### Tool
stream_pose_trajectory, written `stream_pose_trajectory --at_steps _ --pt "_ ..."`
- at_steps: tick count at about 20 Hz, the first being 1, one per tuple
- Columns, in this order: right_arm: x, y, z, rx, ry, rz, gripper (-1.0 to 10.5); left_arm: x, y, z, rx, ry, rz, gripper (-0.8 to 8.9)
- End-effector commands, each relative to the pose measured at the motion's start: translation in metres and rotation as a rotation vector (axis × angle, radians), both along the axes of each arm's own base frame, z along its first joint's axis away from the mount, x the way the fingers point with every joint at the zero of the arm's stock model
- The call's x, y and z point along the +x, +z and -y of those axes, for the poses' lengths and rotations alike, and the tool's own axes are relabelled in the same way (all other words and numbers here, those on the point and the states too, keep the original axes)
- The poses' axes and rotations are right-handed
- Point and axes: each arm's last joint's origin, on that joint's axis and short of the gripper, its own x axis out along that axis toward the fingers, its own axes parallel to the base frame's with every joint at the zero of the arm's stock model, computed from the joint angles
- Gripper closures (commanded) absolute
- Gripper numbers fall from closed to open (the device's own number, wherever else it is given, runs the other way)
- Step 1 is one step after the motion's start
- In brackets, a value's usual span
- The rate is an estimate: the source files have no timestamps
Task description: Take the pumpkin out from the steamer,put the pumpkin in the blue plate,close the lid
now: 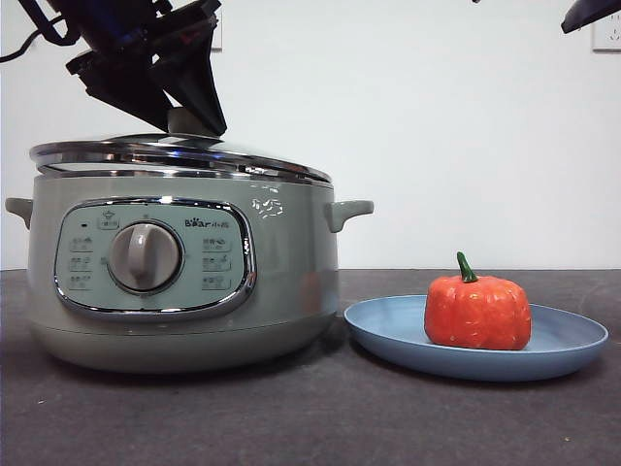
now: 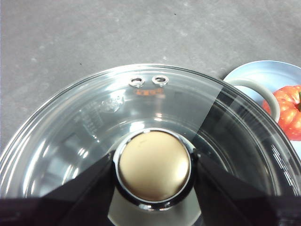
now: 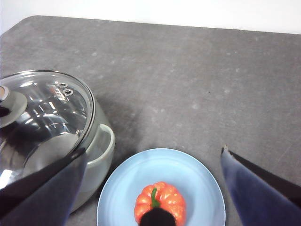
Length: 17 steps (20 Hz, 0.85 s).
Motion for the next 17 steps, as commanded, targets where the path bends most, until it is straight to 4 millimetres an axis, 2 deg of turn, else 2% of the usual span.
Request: stream_pose_trajectory --at_steps 1,8,10,11,13,15,17 --pt "0.0 -0.002 0.001 -0.008 -0.027 -0.003 4.8 0.005 -0.002 0.004 -0.012 -0.009 0.002 8.26" --pt "0.0 -0.002 0.001 -0.013 -0.031 -0.006 4.8 0.006 -0.011 0.005 0.018 -0.01 -0.054 8.24" --pt "0.0 -0.002 0.001 -0.013 -0.031 -0.006 4.8 0.005 -0.013 0.004 0.032 -0.007 -0.078 7.98" --pt "0.0 -0.002 0.001 -0.012 -0.031 -0.005 4.8 0.004 -0.014 0.003 0.039 -0.006 -0.09 7.6" --pt "0.0 -0.002 0.001 -0.012 -0.031 -0.005 4.8 0.003 -0.016 0.001 0.053 0.003 -0.111 5.9" --pt "0.0 -0.002 0.001 -0.012 -0.031 -0.005 4.8 0.003 -0.017 0.0 0.058 0.006 -0.12 4.64" --pt "0.0 -0.002 0.001 -0.013 -0.031 -0.005 4.8 0.003 -0.017 0.0 0.058 0.005 -0.123 4.6"
